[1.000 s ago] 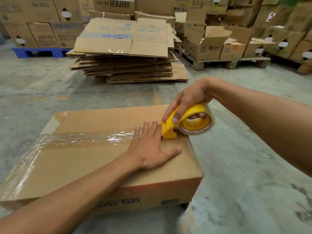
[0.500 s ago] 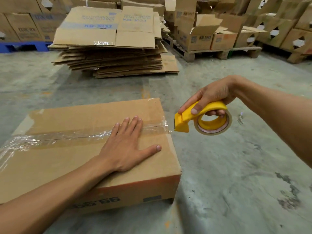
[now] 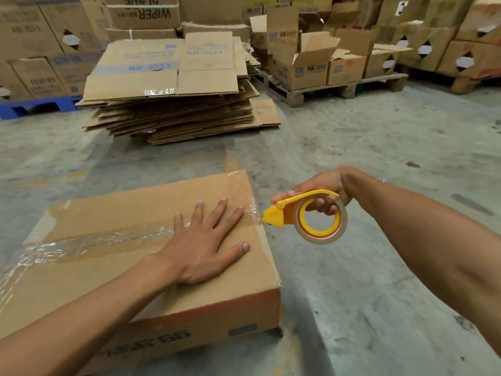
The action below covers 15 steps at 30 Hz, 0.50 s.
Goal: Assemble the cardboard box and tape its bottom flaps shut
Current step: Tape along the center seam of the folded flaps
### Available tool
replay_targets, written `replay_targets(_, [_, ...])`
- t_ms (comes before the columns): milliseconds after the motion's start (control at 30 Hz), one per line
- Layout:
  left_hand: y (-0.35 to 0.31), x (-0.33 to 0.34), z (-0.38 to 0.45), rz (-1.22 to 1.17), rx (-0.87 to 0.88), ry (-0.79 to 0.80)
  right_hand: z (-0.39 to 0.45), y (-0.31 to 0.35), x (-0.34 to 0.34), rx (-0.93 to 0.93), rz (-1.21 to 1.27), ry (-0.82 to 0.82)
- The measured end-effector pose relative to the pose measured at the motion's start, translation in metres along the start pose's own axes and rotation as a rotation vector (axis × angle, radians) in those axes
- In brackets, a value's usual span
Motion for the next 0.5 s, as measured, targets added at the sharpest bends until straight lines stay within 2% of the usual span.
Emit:
replay_targets(33, [-0.002,0.000,0.003,0.001,0.028,-0.005,0.009,-0.009,0.000,0.042,0.009,-0.028])
replay_targets(100, [-0.005,0.001,0.007,-0.019,0.046,-0.026,0.028,-0.037,0.003,0.239,-0.253,-0.103])
replay_targets(133, [-0.004,0.002,0.007,-0.022,0.041,-0.022,0.035,-0.056,0.010,0.350,-0.434,-0.096])
replay_targets(167, [-0.004,0.003,0.007,-0.015,0.045,-0.008,0.040,-0.078,0.016,0.418,-0.507,-0.070])
replay_targets(200, [-0.005,0.004,0.007,-0.012,0.057,-0.011,0.043,-0.096,0.020,0.441,-0.466,-0.041])
replay_targets(267, [-0.006,-0.002,0.008,0.016,0.109,-0.010,0.044,-0.114,0.022,0.418,-0.351,0.003])
replay_targets(333, [-0.016,-0.010,0.017,0.102,0.234,-0.006,0.035,-0.121,0.021,0.408,-0.348,0.012])
replay_targets(500, [-0.034,-0.024,0.051,0.218,0.425,-0.155,0.019,-0.091,0.007,0.284,-0.302,-0.053])
Point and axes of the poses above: each hand's wrist, its own z-axis towards the middle knuckle, its own x-axis out of the palm, y = z × x, the point moved 4 cm from there along z, towards the middle knuckle, and after that the axes turned 13 degrees about x, right-handed, at the moved point
